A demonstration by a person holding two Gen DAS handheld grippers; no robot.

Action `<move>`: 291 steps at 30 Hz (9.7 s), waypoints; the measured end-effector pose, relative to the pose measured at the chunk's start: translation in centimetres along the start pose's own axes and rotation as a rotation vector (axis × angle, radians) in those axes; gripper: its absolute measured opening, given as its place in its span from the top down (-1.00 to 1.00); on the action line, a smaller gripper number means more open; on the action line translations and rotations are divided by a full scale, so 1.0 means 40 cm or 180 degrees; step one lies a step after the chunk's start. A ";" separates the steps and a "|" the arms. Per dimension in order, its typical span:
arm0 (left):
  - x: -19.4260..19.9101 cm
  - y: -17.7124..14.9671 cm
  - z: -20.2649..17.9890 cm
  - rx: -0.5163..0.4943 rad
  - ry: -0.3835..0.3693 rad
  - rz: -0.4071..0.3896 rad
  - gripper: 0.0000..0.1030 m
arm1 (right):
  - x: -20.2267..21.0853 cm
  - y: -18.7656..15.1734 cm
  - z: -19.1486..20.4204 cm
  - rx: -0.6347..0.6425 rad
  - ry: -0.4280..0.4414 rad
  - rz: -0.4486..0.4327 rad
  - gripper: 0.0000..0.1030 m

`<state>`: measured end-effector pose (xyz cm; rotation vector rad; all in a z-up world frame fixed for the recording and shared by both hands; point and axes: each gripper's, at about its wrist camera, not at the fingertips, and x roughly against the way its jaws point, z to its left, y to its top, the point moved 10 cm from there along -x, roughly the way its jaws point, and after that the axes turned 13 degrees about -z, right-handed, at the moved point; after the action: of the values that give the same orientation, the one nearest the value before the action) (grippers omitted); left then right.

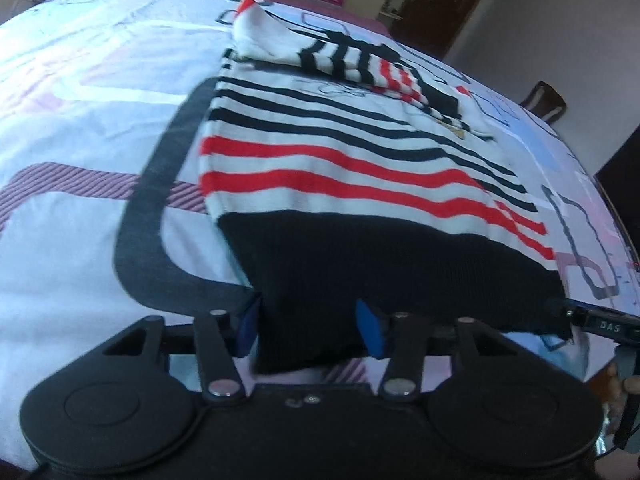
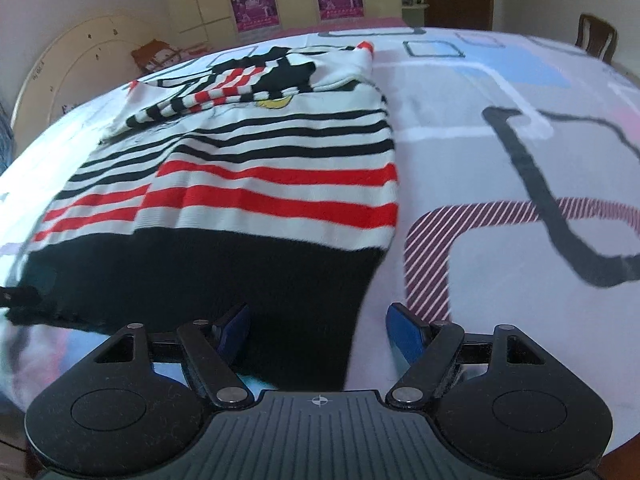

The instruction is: Fold small clothes

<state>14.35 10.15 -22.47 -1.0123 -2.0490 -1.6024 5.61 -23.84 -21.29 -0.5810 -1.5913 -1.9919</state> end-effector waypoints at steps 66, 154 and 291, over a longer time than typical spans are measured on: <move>-0.611 0.778 0.018 0.0154 0.0235 -0.0690 0.79 | -0.746 0.783 -0.110 -0.0533 0.0234 -0.0353 0.91; -0.550 0.597 -0.011 -0.0687 0.0593 -0.0519 -0.30 | -0.711 0.607 0.018 0.0645 0.0564 -0.0508 0.90; -0.393 0.687 -0.314 0.0118 -0.0349 -0.1447 0.69 | -0.588 0.611 0.040 0.0086 0.0557 -0.0675 -0.13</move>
<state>42.80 -3.79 -9.98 -0.6621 -2.5085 -1.7376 39.31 -23.47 -17.16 -0.2271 -1.6247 -2.1048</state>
